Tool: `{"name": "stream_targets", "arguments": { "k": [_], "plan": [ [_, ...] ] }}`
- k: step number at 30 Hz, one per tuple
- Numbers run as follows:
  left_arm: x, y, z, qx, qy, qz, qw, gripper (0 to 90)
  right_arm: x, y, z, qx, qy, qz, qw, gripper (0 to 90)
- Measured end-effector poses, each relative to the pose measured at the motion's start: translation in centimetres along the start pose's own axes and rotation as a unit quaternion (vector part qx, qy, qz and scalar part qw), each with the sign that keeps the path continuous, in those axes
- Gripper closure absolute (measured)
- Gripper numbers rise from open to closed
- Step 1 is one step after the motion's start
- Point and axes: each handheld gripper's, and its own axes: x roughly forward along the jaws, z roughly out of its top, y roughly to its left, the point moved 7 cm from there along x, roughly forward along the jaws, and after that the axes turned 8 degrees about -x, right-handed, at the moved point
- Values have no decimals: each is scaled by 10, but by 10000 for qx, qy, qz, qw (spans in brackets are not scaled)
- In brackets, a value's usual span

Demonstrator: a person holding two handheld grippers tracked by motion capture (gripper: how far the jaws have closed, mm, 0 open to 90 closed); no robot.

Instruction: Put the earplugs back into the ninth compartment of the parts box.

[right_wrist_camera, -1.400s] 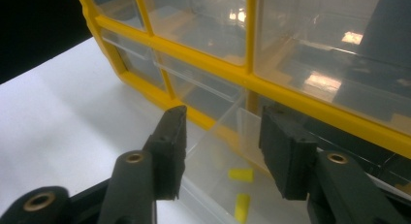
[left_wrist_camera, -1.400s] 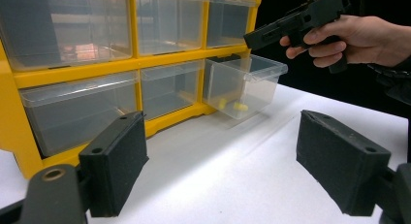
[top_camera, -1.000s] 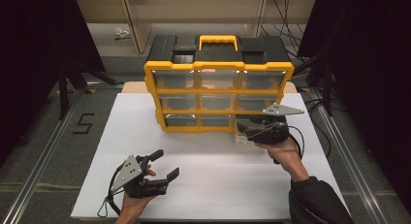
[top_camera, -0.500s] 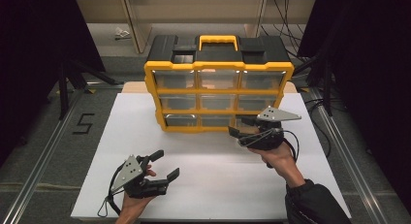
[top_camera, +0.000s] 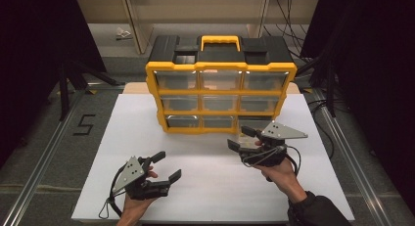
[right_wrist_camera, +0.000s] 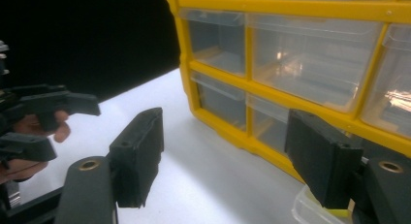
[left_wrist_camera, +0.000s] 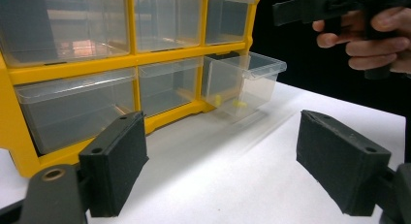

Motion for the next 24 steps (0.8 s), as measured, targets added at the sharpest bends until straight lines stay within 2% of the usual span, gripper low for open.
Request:
{"name": "stream_targets", "arguments": {
  "k": [7, 16, 23, 24],
  "plan": [
    [0, 0, 0, -4, 3, -10, 10000, 180, -9, 10, -6, 11, -212, 48, 9998, 285],
    [0, 0, 0, -13, 5, -5, 10000, 179, -16, 14, -17, -5, -349, -10, 9994, 262],
    [0, 1, 0, -15, 2, -9, 10000, 178, -20, 15, -25, 0, -391, -88, 9992, 228],
    [-1, 1, 0, -20, 0, -9, 10000, 178, -21, 14, -31, 19, -339, -128, 9993, 219]
  ]
}}
